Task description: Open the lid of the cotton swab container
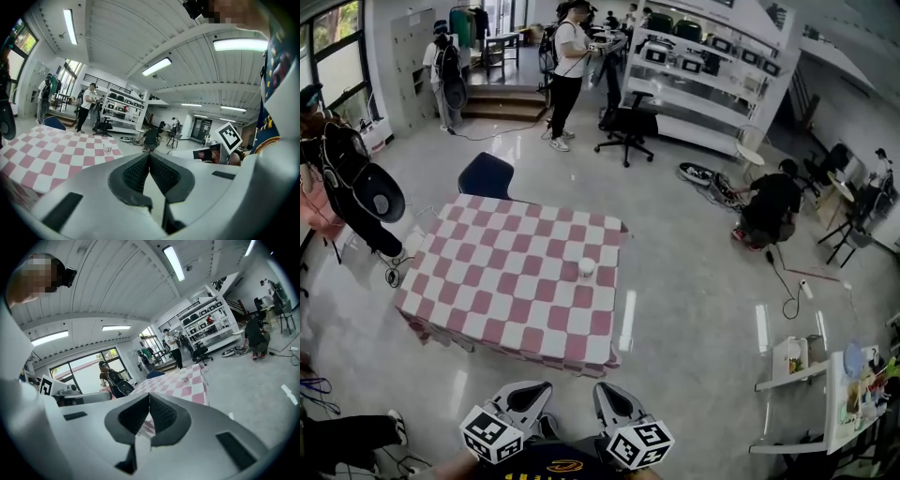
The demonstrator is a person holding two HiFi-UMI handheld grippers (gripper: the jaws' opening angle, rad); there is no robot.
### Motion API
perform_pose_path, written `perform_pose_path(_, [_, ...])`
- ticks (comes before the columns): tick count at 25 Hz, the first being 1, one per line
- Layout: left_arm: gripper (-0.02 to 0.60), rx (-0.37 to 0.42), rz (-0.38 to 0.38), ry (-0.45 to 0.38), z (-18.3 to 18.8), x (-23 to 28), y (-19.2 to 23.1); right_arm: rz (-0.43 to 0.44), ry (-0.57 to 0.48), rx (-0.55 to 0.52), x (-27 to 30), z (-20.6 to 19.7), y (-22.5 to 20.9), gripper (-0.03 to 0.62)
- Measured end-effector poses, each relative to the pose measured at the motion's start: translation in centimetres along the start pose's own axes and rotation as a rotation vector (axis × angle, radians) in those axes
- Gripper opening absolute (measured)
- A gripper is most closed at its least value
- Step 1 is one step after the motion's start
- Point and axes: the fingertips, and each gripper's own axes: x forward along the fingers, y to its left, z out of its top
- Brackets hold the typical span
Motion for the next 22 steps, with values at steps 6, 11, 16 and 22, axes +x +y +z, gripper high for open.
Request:
perform_pose_path(6, [0.002, -0.041, -0.046, -0.01, 0.8, 1.5, 2.7, -0.072, 0.013, -0.006, 1.6, 1.0, -1.0, 0.011])
perform_pose_path(11, [0.003, -0.04, -0.091, 0.003, 0.9, 4.2, 3.3, -0.101, 0.034, 0.014, 3.1, 1.2, -3.0, 0.011])
perform_pose_path(16, [0.003, -0.051, -0.044, 0.016, 1.2, 7.1, 6.7, -0.082, 0.047, 0.043, 6.9, 2.2, -6.1, 0.011])
perform_pose_path(22, [0.003, -0.053, 0.026, 0.023, 3.7, 9.8, 11.3, -0.004, 0.061, 0.034, 13.1, 5.5, -7.3, 0.011])
